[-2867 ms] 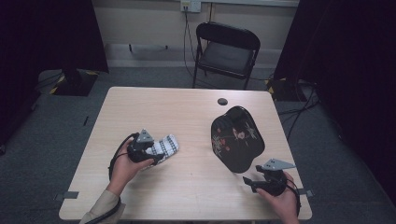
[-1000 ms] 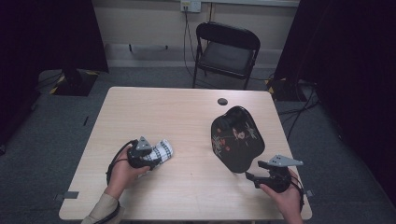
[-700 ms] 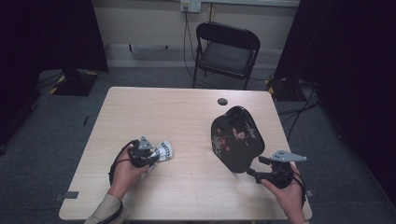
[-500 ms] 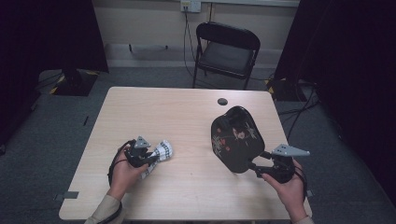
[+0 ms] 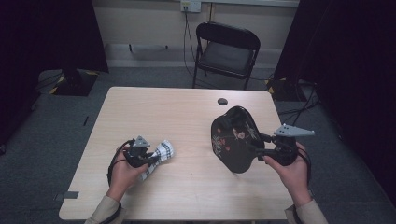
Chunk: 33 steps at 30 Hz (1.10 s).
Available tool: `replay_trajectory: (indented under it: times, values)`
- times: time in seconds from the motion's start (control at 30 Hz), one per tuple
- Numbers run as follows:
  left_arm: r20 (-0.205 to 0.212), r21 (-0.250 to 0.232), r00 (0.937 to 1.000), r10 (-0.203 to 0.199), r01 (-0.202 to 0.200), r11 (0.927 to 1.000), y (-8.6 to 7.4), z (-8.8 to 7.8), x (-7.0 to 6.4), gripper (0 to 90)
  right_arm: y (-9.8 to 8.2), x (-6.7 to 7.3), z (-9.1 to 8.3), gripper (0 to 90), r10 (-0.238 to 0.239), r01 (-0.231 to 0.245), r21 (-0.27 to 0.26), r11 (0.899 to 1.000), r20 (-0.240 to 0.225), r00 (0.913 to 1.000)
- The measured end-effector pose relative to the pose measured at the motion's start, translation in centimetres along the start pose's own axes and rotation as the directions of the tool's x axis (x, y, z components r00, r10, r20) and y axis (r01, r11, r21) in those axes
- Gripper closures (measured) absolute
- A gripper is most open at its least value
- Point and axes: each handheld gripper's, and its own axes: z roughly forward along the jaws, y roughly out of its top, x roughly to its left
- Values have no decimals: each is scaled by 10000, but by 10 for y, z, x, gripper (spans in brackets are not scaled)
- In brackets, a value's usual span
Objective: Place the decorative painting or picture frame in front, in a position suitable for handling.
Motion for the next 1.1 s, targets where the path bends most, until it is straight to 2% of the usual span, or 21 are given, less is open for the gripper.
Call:
replay_trajectory:
  times: [0.2, 0.37, 0.47, 0.53, 0.57, 0.6, 0.73, 0.83, 1.0, 1.1]
  values:
    - [24, -92, 9999, 98, -98, 9999, 3, -2, -2, 758, 26, 0, 4, 384, -91, 91, 58, 9999, -12, 10000]
    - [24, -110, 9999, 110, -110, 9999, 3, -3, -2, 759, 36, 0, 16, 484, 28, -30, 537, 9986, 39, 10000]
    - [0, -111, 9999, 103, -103, 9999, 3, -4, -1, 759, 39, 0, 23, 590, 241, -237, 689, 9973, -57, 9997]
    - [-55, -142, 9998, 172, -173, 9997, 3, -5, 0, 759, 41, 1, 26, 721, 408, -376, 812, 9960, -389, 9984]
    - [-46, -176, 9999, 108, -109, 9998, 3, -6, -1, 759, 41, 3, 27, 782, 441, -412, 746, 9964, -388, 9983]
    - [-40, -170, 9999, 103, -103, 9998, 3, -7, 0, 758, 42, 4, 27, 805, 446, -418, 738, 9964, -364, 9983]
    - [-94, -262, 9998, 148, -150, 9995, 4, -10, 0, 759, 41, 5, 29, 810, 778, -758, 567, 9955, -338, 9964]
    - [-49, -340, 9999, 111, -112, 9994, 4, -11, 0, 759, 41, 9, 31, 812, 822, -814, 382, 9959, -193, 9964]
    - [12, -405, 10000, 88, -88, 9991, 5, -14, 0, 759, 44, 21, 38, 813, 496, -496, 21, 9988, 174, 9986]
    - [15, -436, 9999, 106, -105, 9990, 6, -16, 0, 760, 47, 28, 45, 812, 535, -535, -176, 9984, -2, 9986]
